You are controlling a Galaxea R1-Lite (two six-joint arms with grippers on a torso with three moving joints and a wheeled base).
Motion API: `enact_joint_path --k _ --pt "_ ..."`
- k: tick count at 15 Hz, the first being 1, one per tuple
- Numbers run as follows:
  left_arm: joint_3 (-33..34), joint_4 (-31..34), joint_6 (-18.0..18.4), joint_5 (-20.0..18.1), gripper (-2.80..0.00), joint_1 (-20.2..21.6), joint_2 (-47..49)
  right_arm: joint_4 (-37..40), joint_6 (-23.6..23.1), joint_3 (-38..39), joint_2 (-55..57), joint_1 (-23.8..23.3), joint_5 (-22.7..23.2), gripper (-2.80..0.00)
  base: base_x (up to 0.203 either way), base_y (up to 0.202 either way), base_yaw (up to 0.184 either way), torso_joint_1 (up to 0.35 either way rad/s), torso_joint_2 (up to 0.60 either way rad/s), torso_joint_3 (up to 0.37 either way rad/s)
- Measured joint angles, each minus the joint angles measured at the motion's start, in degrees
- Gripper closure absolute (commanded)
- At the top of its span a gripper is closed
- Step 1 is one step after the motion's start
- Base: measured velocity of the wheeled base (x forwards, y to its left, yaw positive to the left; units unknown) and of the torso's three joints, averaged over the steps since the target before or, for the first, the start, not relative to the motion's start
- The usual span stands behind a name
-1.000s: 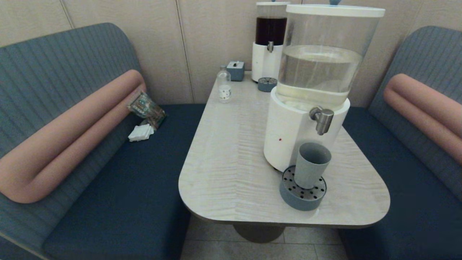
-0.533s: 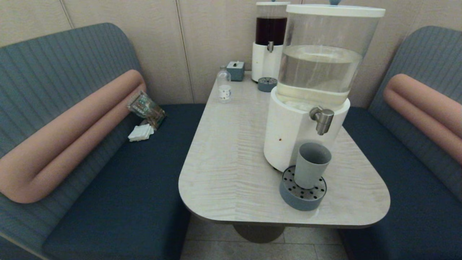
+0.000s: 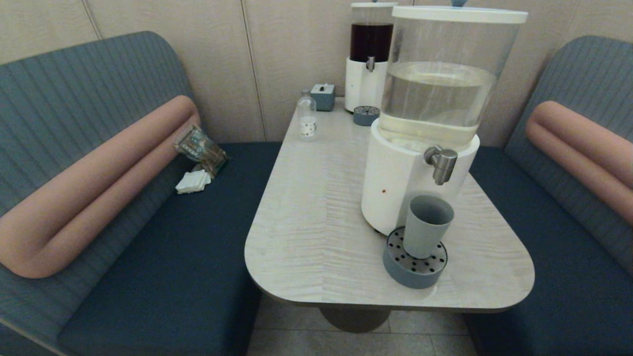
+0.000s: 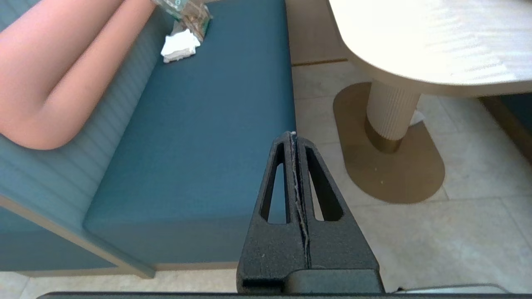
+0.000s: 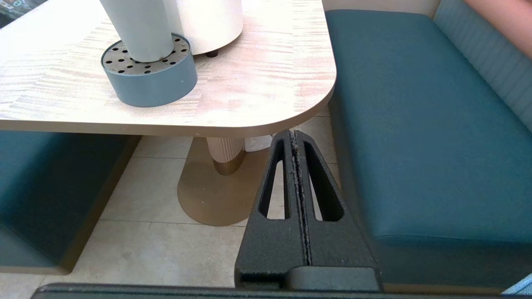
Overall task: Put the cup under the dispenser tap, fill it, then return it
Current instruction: Turn on the faucet
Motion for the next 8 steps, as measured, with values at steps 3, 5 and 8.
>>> enact_joint_path --k 3,5,8 --pt "0.06 -0.20 -0.81 0.25 0.00 0.00 0.00 -0.01 -0.09 0.00 0.00 0.00 -0.07 0.00 0.000 0.000 0.000 0.000 0.00 0.000" --pt "0.10 -0.20 -0.81 0.27 0.00 0.00 0.00 0.56 -0.81 -0.02 0.00 0.00 -0.02 0.00 0.000 0.000 0.000 0.000 0.00 0.000" --pt "0.11 -0.19 -0.84 0.27 0.00 0.00 0.00 1.46 -1.54 -2.19 0.18 0.00 -0.21 0.00 0.000 0.000 0.000 0.000 0.00 0.000"
